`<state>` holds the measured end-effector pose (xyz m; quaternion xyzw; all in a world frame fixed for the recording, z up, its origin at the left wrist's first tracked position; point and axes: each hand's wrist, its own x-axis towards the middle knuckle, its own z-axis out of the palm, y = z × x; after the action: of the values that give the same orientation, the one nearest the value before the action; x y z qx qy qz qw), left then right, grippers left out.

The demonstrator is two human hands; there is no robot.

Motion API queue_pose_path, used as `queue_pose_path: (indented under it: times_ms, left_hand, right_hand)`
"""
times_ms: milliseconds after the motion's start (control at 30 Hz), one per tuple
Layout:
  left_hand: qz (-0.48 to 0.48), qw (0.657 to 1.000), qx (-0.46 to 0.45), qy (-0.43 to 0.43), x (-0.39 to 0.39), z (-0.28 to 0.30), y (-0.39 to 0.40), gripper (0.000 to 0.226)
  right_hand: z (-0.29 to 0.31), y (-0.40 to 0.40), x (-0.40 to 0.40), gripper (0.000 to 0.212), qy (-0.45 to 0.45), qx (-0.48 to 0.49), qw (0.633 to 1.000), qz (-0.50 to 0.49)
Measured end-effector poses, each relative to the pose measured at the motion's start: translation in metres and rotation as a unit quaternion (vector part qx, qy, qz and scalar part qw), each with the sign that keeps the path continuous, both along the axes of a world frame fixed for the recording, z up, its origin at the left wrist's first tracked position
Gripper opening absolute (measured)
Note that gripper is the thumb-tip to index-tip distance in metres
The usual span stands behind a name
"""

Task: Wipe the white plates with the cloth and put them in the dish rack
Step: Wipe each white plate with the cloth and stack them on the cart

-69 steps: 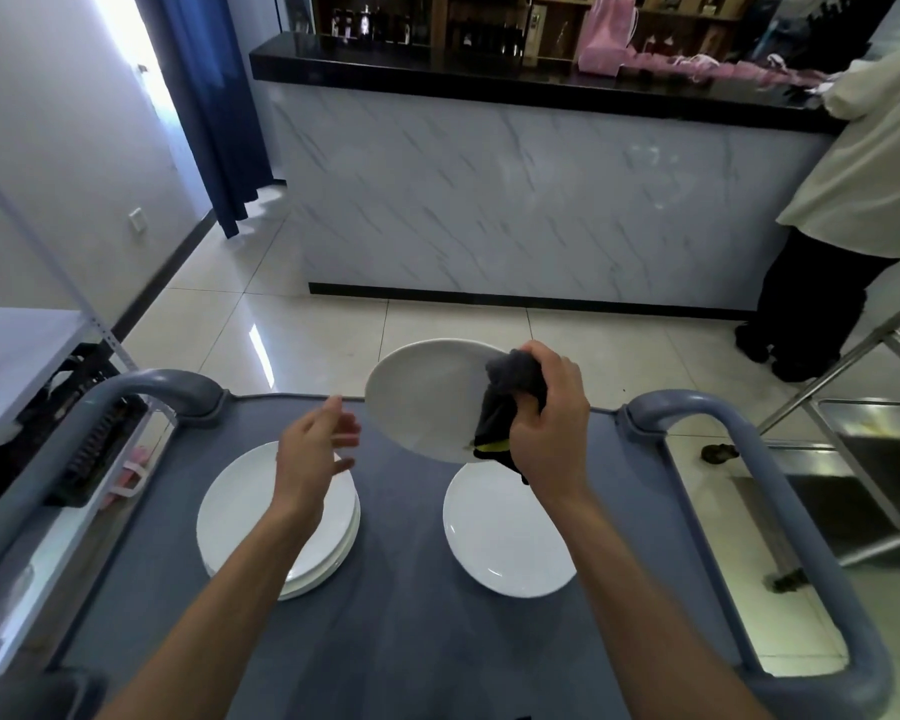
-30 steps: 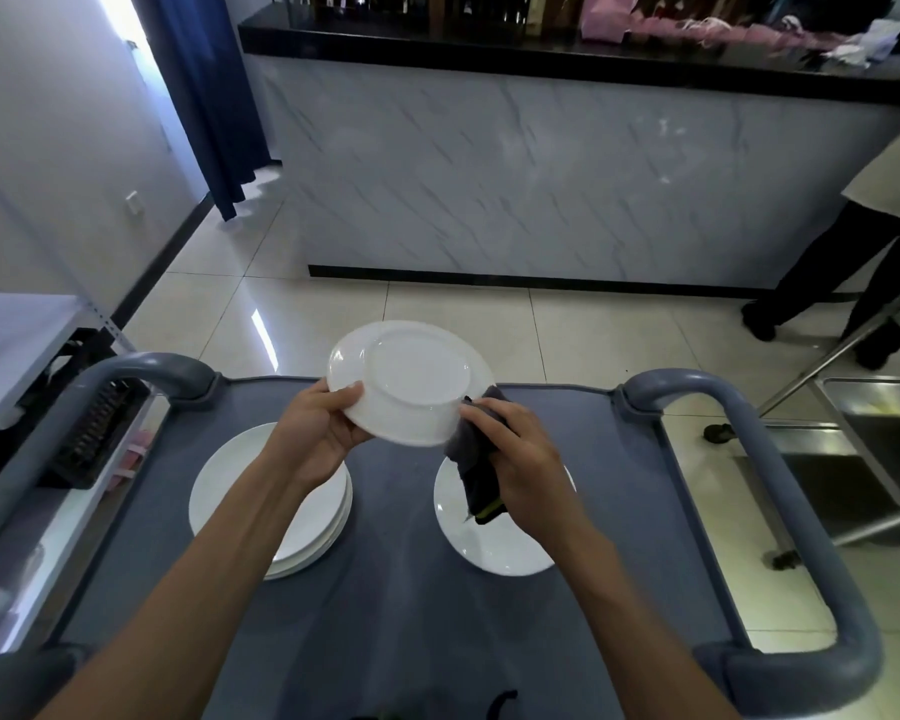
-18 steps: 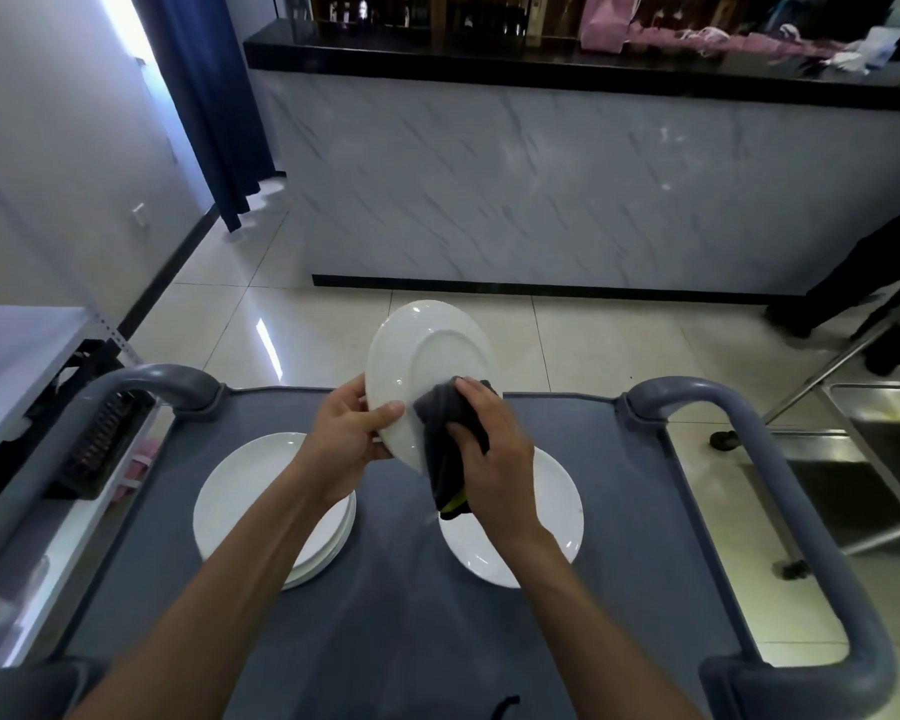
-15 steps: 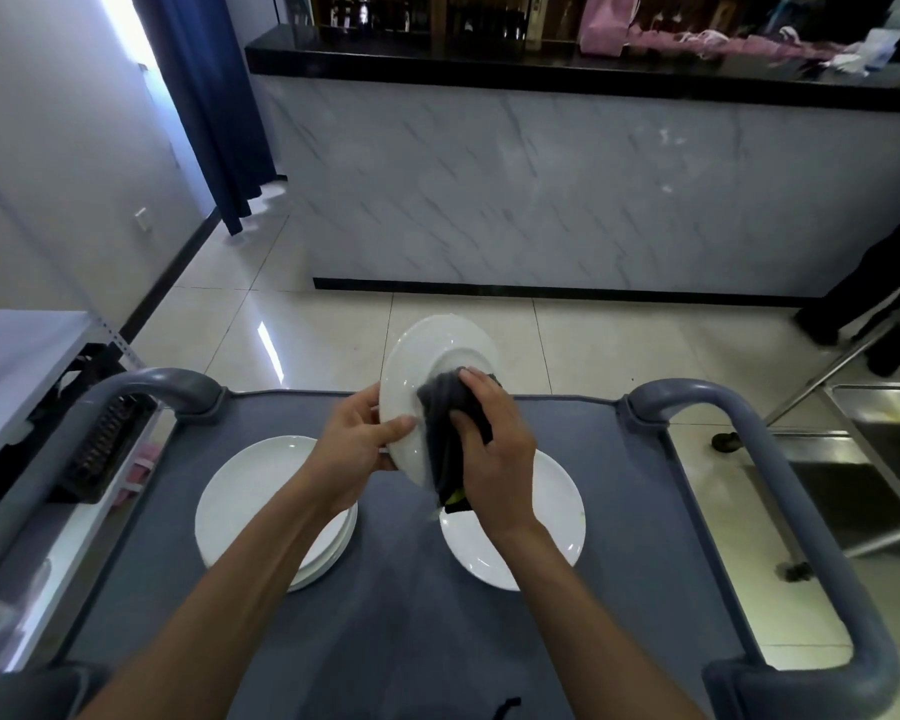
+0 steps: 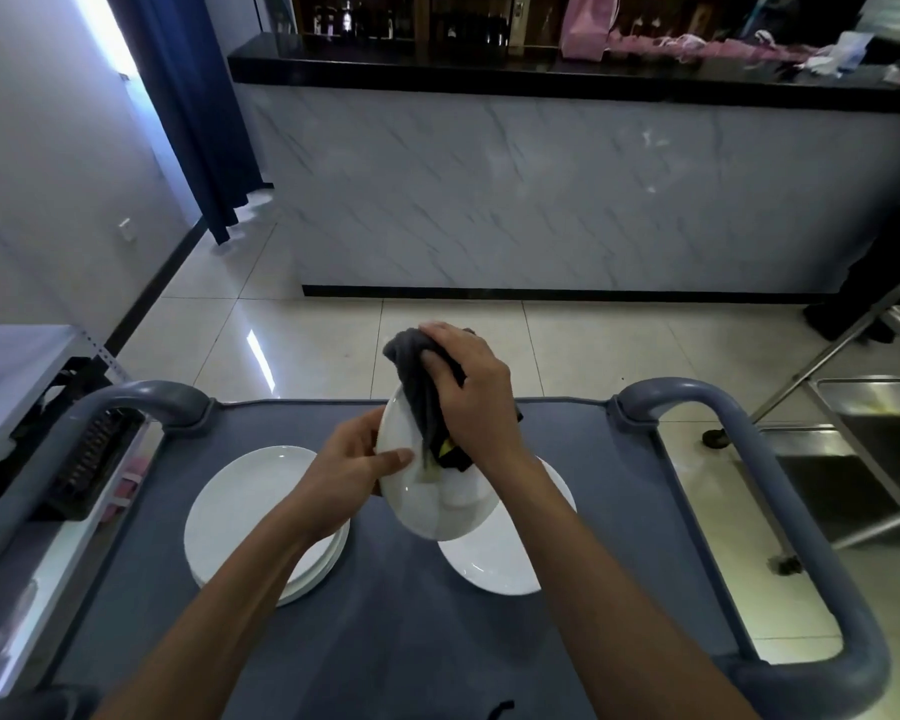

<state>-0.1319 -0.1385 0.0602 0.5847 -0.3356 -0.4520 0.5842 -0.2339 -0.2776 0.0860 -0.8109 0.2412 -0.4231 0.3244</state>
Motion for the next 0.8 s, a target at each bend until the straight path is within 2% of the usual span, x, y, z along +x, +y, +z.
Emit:
queue_pose_path:
  times_ms: [100,300,567,700,800]
  left_hand:
    - [0.02,1.0,-0.016,0.015,0.004,-0.002,0.002,0.031]
    - [0.044,0.998,-0.024,0.037,0.008,-0.005,0.008,0.038]
    - [0.068,0.994,-0.041,0.081,0.026,-0.007,0.019,0.041]
    - [0.109,0.988,-0.047,0.103,0.029,-0.01,0.02,0.035]
    - [0.151,0.98,-0.055,0.121,0.029,-0.01,0.016,0.025]
  right_hand:
    - [0.002,-0.008,0.001,0.025,0.024,0.057,0.998,0.0]
    - [-0.004,-0.028,0.0,0.026,0.038,0.144,0.989,-0.016]
    - [-0.016,-0.051,-0.007,0.022,0.049,0.274,0.959,-0.059]
    - [-0.021,-0.054,-0.007,0.024,0.058,0.303,0.949,-0.068]
    - [-0.023,-0.047,-0.003,0.022,0.05,0.281,0.955,-0.086]
